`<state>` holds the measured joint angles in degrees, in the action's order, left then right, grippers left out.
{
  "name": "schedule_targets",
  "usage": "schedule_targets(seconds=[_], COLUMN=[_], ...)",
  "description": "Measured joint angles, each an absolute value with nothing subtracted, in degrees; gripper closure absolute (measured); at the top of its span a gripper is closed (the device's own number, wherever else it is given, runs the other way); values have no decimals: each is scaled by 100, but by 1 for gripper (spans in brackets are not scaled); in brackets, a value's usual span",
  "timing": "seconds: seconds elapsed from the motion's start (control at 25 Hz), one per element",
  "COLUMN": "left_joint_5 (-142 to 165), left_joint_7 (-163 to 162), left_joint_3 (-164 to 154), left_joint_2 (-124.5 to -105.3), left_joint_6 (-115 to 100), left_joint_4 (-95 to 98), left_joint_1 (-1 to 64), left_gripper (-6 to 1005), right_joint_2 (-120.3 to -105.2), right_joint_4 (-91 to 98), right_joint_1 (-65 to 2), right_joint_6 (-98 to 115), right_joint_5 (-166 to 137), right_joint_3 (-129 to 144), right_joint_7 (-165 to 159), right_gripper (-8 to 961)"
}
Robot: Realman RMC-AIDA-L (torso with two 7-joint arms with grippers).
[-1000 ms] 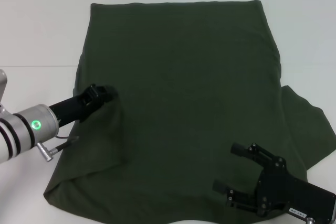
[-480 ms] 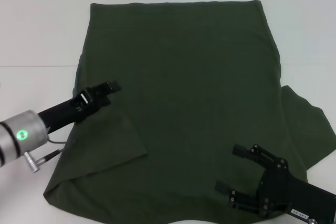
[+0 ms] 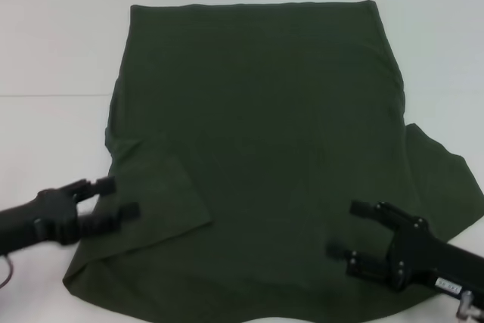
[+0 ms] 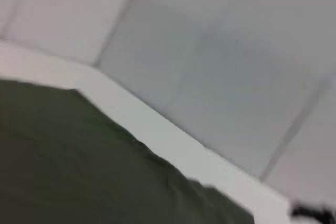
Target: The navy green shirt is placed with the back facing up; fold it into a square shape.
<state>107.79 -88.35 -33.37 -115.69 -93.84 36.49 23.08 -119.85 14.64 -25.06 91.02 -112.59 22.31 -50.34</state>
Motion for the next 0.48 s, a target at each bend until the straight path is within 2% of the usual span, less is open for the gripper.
schedule_targets(seconds=[0.04,0.48], left_joint_5=[10888,12187], left_joint_7=[-8459,-7172], left_joint_3=[-3333,-3316], left_joint_2=[-11600,-11697], left_joint_6=[-9571,-9734], left_joint_4=[3838,4275], left_joint_1=[2214,2072], left_gripper=[52,52], right_joint_2=[-11983,-11962], right_joint_4=[1599,3522], right_joint_1=[-2511,-2550], right_joint_6=[9103,9117], right_joint_5=[-11258,-11321], right_joint_3=[2243,2738], right_joint_7=[-5326,-8765], right_gripper=[24,26])
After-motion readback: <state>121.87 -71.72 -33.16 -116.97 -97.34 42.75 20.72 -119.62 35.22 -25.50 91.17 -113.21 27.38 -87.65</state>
